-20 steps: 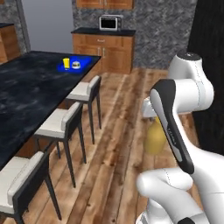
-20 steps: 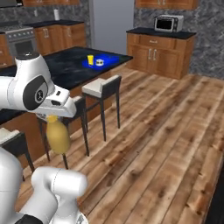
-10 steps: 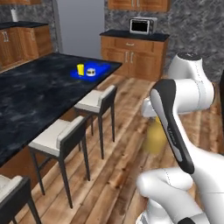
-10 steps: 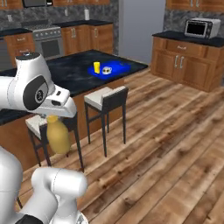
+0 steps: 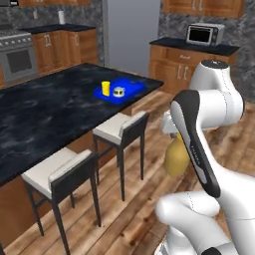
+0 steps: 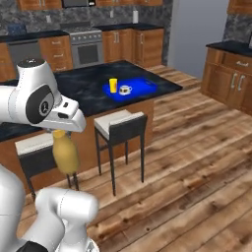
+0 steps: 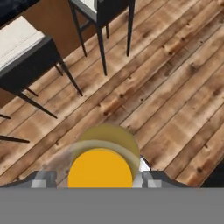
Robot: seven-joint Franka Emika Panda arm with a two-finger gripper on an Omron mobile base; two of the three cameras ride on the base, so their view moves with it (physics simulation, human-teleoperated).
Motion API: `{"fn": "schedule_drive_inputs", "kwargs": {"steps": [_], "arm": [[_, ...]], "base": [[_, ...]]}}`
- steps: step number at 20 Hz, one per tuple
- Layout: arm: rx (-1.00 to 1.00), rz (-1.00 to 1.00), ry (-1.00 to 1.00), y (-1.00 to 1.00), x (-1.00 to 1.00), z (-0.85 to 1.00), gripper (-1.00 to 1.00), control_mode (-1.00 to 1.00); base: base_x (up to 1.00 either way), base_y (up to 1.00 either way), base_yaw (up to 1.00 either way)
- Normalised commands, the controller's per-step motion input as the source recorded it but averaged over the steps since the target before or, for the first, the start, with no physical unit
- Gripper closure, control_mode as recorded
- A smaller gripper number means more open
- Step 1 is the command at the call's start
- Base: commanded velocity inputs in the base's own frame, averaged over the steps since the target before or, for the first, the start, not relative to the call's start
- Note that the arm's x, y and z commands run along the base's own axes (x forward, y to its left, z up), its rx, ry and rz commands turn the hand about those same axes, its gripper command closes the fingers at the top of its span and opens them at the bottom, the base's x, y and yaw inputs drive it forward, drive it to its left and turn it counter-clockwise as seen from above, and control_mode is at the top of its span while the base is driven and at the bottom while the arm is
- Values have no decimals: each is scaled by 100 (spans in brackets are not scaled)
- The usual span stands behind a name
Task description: There is a tray on the dining counter. Grab the cup, mug, and pitcher and place them on the tray. The pitcher may be placed next to the tray if it cannot fit the tray.
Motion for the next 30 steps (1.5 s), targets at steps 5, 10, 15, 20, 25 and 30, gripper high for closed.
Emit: {"fn": "schedule_drive_inputs", "kwargs": {"steps": [5,10,15,20,25,30], "arm": [[0,0,0,0,0,0,100,100],[0,0,0,0,0,0,100,100],[0,0,0,0,0,0,100,100],[0,0,0,0,0,0,100,100],[0,0,0,0,0,0,100,100],[0,0,0,0,0,0,100,100]], "base": [[84,-100,41],[65,-100,42],[45,-100,42],[37,-100,38],[39,-100,38],[47,-100,39]]}}
